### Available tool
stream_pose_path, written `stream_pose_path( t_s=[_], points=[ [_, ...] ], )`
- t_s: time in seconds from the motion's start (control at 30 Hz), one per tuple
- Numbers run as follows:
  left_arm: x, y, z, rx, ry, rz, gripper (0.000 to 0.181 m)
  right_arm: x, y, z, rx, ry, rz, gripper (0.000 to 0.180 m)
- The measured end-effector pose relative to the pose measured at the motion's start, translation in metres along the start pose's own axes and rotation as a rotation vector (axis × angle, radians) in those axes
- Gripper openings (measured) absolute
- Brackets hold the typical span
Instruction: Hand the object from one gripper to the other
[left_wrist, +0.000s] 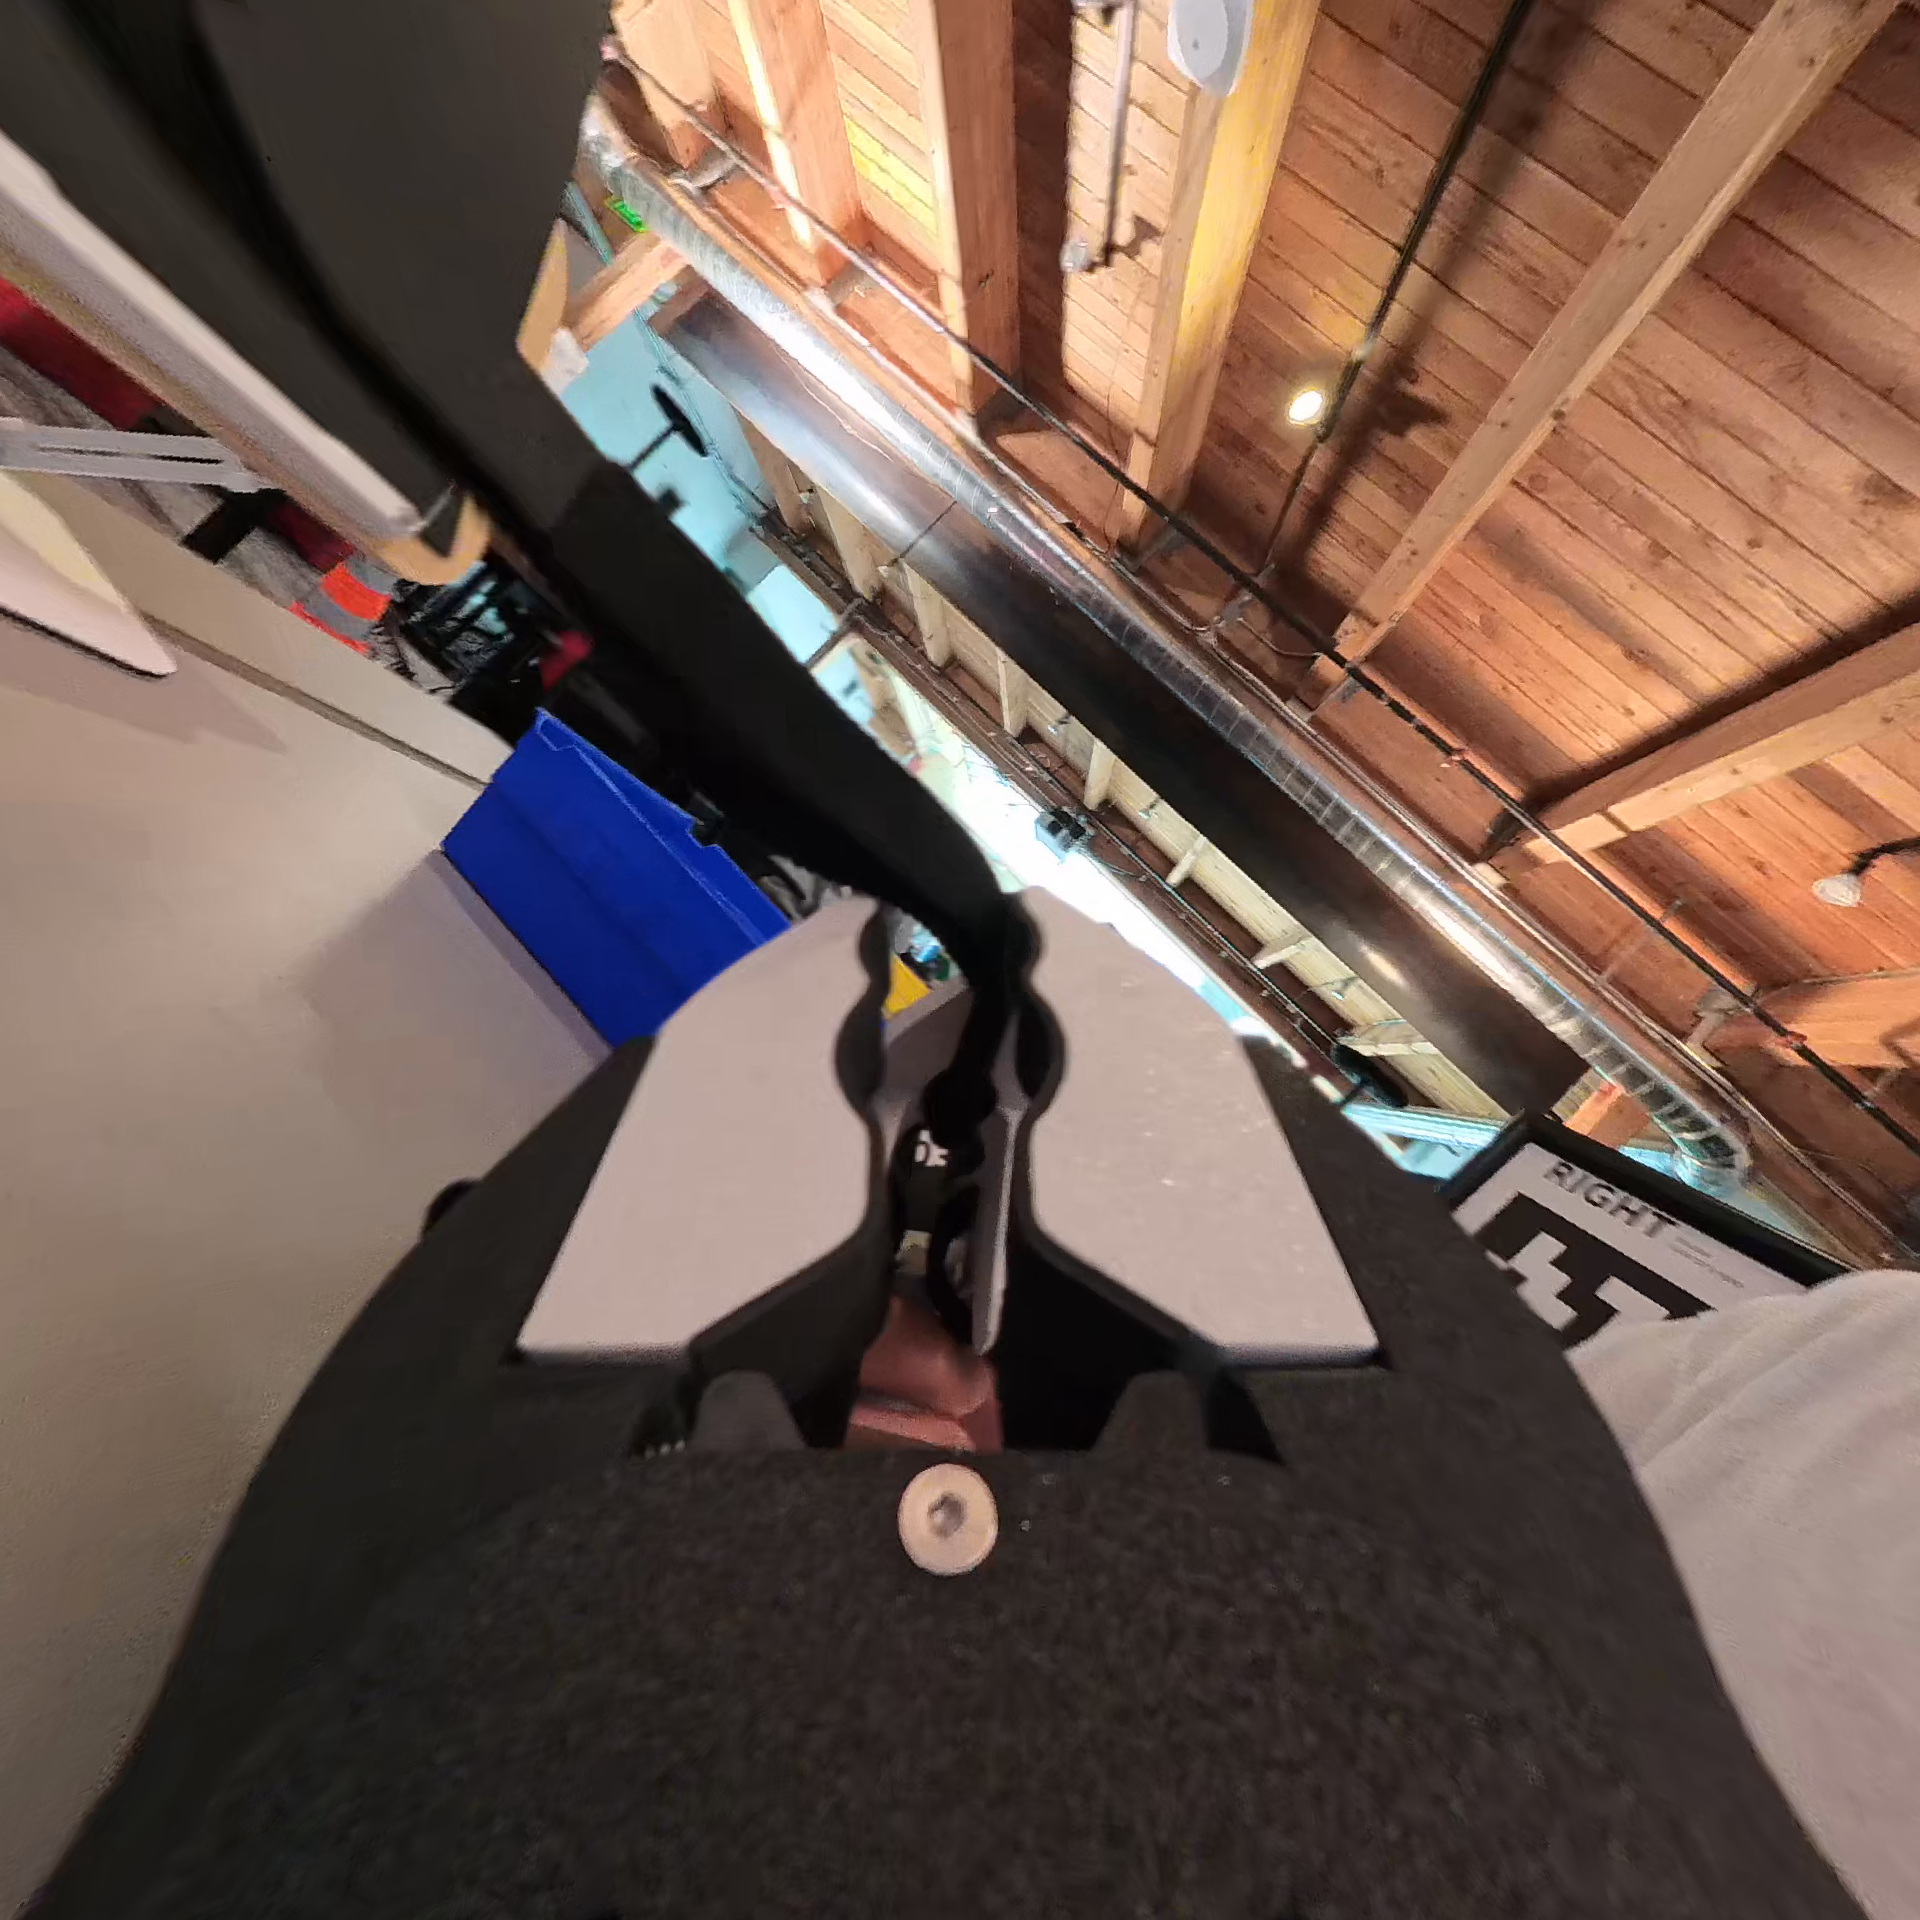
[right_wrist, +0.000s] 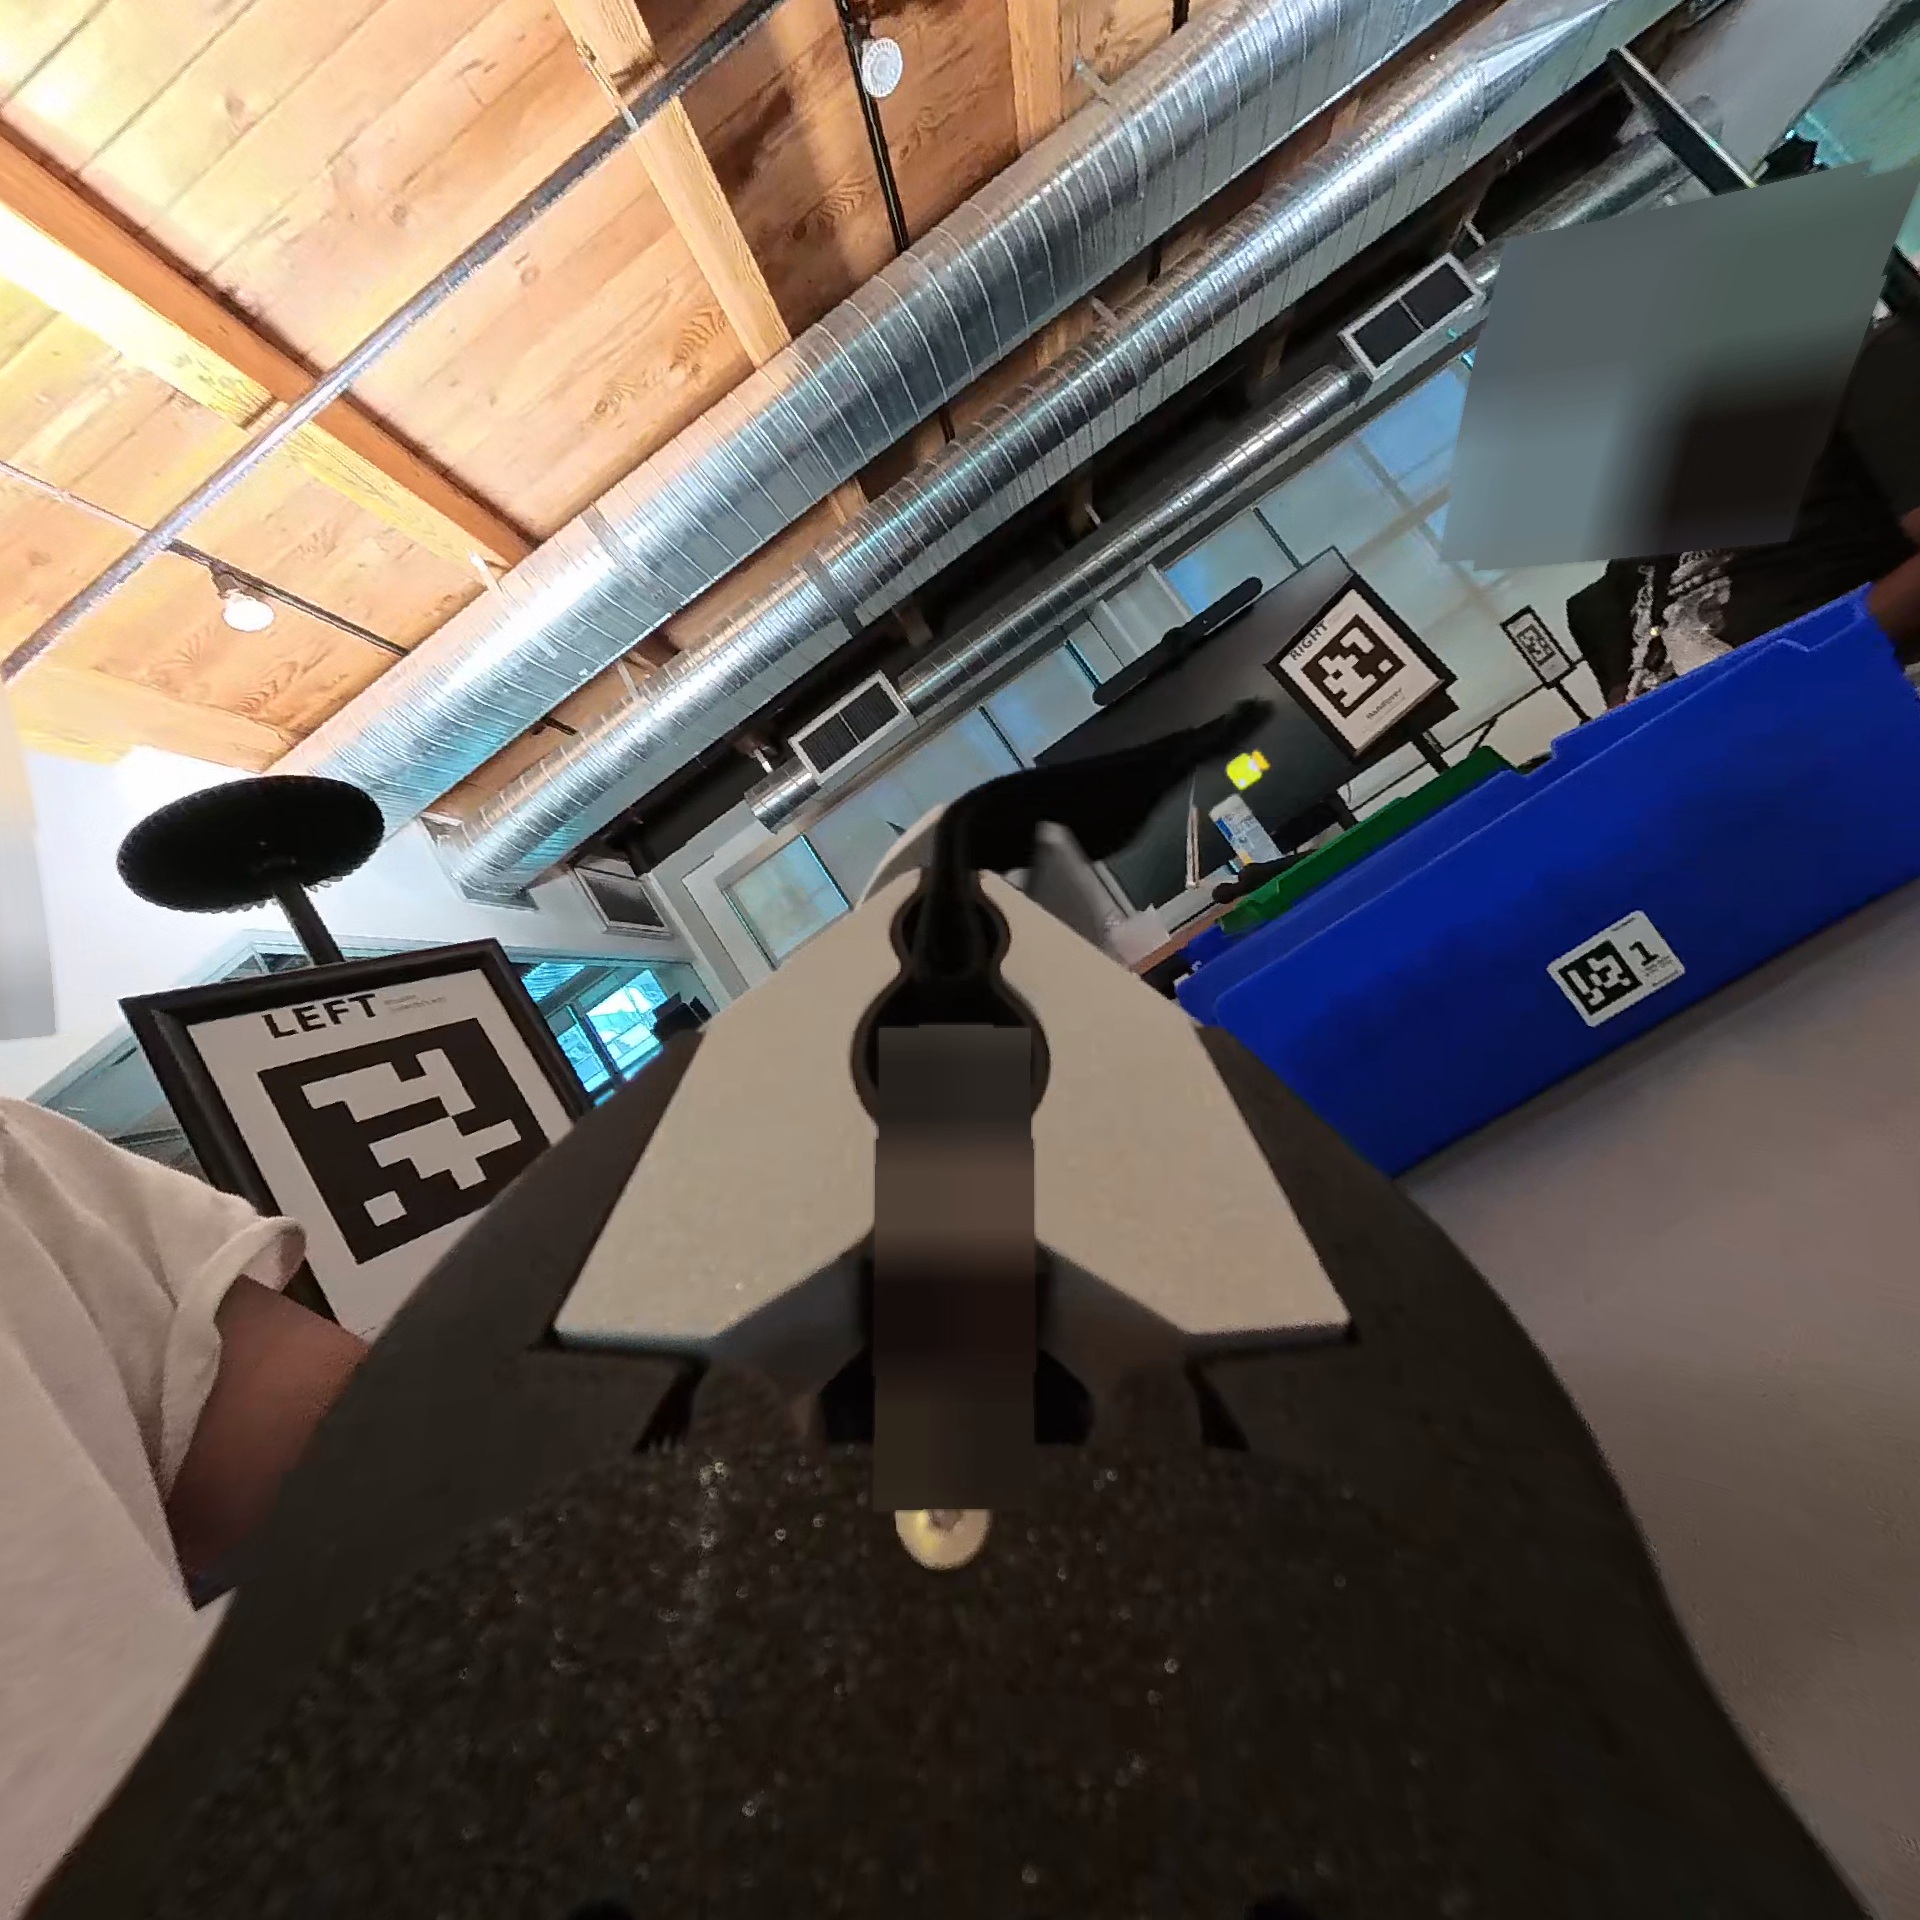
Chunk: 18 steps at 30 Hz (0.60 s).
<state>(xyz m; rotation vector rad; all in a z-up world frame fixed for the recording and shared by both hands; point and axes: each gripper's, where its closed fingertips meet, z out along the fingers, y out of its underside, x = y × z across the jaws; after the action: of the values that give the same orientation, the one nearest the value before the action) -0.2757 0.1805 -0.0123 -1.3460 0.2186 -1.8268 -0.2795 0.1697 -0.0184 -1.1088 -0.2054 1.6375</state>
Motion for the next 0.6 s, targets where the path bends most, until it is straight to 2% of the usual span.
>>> stream_pose_path(
  t_s=[0.03, 0.13, 0.23, 0.3, 0.43, 0.6],
  points=[
    [0.003, 0.001, 0.0, -0.003, 0.02, 0.0, 0.007, 0.002, 0.001, -0.001, 0.002, 0.006, 0.013, 0.005],
    [0.002, 0.002, -0.001, -0.033, 0.006, 0.016, 0.005, 0.005, 0.002, -0.002, 0.007, 0.006, 0.074, 0.005],
    [0.002, 0.002, -0.003, -0.069, 0.009, 0.025, 0.005, 0.003, 0.007, -0.001, -0.032, 0.014, 0.052, 0.008],
    [0.004, 0.001, -0.004, -0.097, 0.011, 0.047, 0.004, 0.0, 0.011, 0.0, -0.094, 0.012, 0.016, 0.016],
    [-0.003, 0.001, -0.014, -0.23, -0.047, 0.18, 0.004, 0.003, 0.007, -0.008, -0.257, 0.048, -0.181, 0.039],
    [-0.015, 0.016, -0.04, -0.567, -0.135, 0.413, 0.004, 0.007, -0.013, -0.028, -0.535, 0.089, -0.521, 0.039]
  ],
)
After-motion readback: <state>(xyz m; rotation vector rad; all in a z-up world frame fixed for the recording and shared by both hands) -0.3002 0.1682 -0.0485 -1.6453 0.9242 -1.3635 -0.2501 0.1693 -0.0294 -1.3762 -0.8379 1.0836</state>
